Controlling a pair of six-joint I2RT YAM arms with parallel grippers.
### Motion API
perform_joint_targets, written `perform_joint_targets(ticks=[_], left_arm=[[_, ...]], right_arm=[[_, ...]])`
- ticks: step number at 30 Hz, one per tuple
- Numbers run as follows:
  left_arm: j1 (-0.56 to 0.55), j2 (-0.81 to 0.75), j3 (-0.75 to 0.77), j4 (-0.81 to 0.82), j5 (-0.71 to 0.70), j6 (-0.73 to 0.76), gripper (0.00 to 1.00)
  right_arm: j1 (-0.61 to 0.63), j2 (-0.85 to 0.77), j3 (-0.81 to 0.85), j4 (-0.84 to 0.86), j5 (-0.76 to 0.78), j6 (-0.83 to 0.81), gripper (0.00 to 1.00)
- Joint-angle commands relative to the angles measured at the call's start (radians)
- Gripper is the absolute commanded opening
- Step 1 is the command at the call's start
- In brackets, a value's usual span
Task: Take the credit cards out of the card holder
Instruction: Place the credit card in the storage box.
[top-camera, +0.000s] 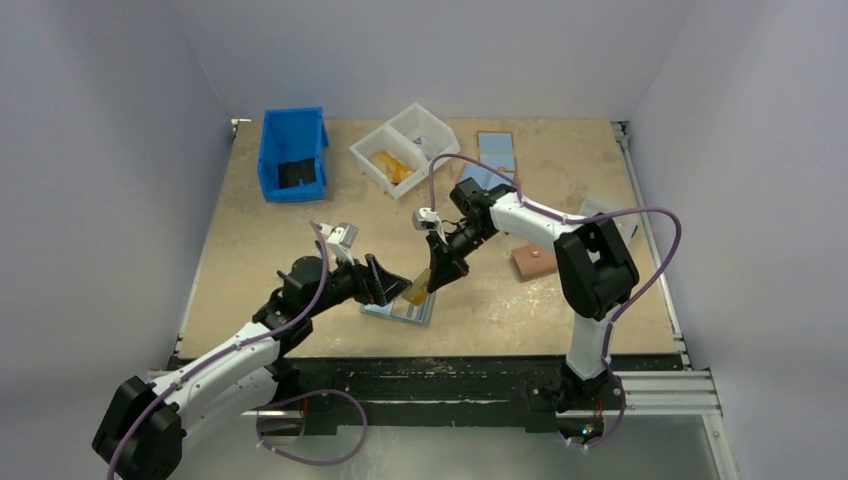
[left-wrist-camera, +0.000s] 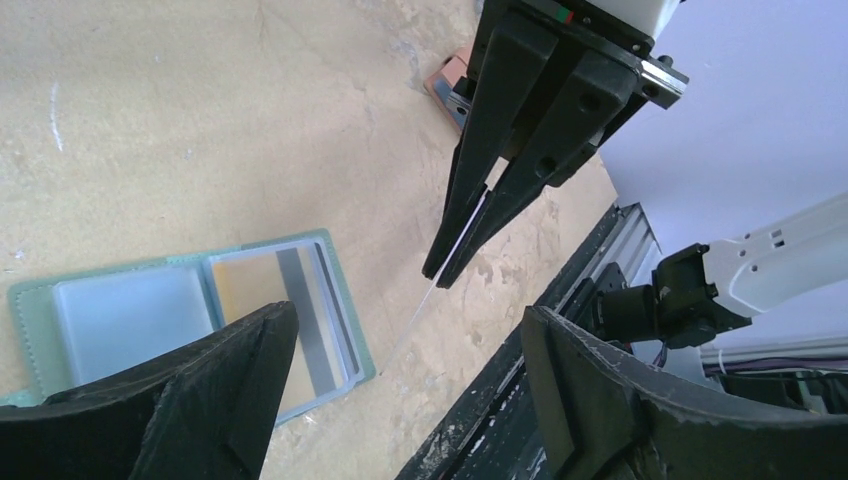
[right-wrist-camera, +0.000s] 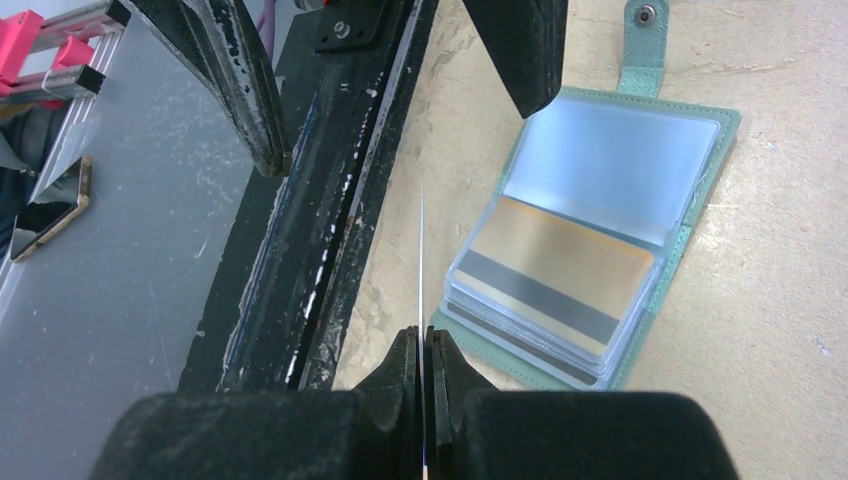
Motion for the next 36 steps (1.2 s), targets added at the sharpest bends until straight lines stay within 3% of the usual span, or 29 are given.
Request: perform_joint_targets(ticks=[1, 10, 25, 36], left_arm=[[0.005, 0.01, -0.039, 0.183, 0.047, -0.044, 0.87], [0.006, 0.022, -0.118, 0.319, 0.057, -0.097, 0.85], [0.005, -0.072, -0.079, 0.114, -0.112, -0.078, 0.89], [0.005, -0.08, -0.065, 0.056, -0.151, -0.094, 0.9]], right_arm=[[-0.009, -0.033, 0.036, -0.031, -0.022, -0.025, 0.0], [-0.03, -0.033, 0.035, -0.023, -0.037, -0.014, 0.0], [-0.09, -0.065, 0.003, 0.086, -0.029, 0.091, 0.0], [-0.105, -0.078, -0.005, 0.112, -0.023, 0.119, 0.0]])
